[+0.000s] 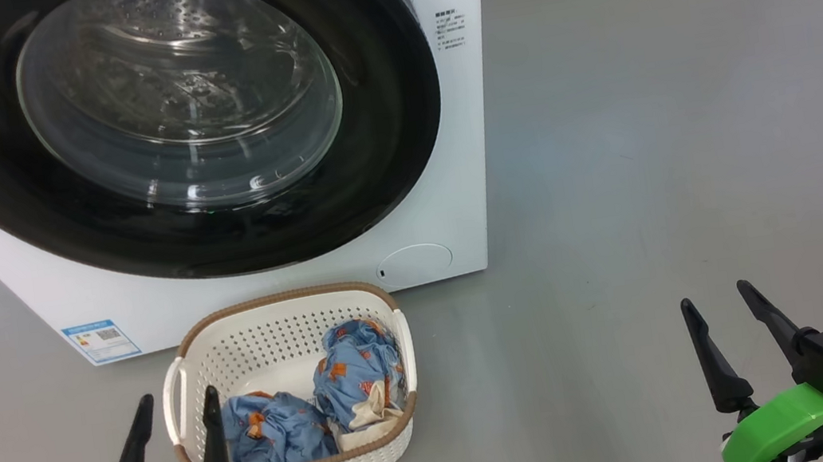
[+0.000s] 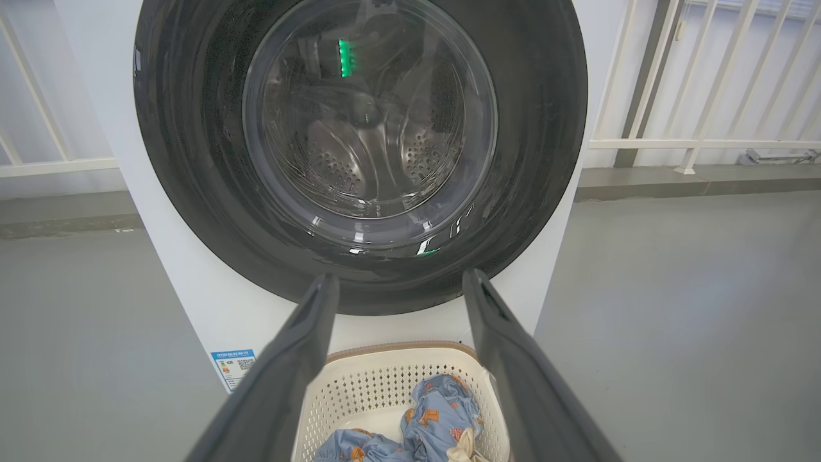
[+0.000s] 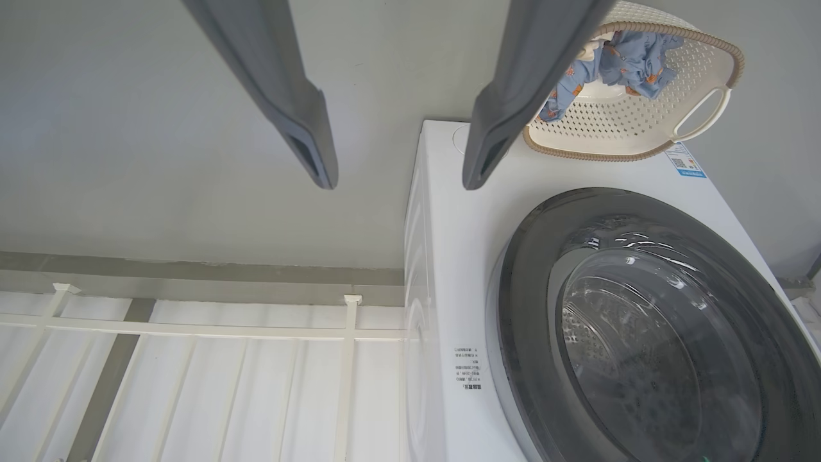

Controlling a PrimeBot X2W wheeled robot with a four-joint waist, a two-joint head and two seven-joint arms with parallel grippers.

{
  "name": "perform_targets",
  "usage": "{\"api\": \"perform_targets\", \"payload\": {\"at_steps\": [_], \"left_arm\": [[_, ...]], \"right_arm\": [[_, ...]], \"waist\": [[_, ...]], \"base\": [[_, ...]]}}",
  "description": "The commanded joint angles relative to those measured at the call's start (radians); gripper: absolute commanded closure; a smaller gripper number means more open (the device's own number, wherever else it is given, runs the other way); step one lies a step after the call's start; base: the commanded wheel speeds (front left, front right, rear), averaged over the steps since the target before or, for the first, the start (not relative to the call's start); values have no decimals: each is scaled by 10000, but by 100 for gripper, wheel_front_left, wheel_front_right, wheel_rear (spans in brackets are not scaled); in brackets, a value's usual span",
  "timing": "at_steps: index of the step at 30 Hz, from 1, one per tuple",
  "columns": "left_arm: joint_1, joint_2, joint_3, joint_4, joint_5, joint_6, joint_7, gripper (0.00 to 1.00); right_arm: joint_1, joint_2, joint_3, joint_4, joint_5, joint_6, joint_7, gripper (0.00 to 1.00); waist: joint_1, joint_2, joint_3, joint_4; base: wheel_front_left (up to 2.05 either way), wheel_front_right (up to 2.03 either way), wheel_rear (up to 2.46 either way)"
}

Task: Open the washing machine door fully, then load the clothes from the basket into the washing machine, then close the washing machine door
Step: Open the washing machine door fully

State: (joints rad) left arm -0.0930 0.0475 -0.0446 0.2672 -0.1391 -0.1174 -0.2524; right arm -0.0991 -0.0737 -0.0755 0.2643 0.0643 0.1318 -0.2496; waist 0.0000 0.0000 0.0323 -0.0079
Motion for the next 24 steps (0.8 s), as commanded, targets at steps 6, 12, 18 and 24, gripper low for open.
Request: {"api": "perform_targets", "payload": {"at_steps": [6, 12, 18, 24], "left_arm": [[-316, 107, 353, -277, 136, 54, -93, 0], [-353, 98, 340, -313, 179, 53, -93, 0], [-437, 90, 326, -351, 179, 35, -93, 0], [-646, 74, 321, -596, 160, 40, -93, 0]], "right_arm": [[-369, -59, 215, -281, 135, -11, -122, 100], [-389, -92, 266, -265, 279, -11, -122, 100], [-486, -152, 283, -212, 390, -11, -122, 100], [-1159, -139, 353, 132, 1867, -11, 69, 100]], "waist": [[0, 0, 39, 8], [0, 0, 107, 20], [0, 0, 240, 60], [0, 0, 734, 198]], "base": [[0, 0, 0], [0, 0, 0], [0, 0, 0], [0, 0, 0]]}}
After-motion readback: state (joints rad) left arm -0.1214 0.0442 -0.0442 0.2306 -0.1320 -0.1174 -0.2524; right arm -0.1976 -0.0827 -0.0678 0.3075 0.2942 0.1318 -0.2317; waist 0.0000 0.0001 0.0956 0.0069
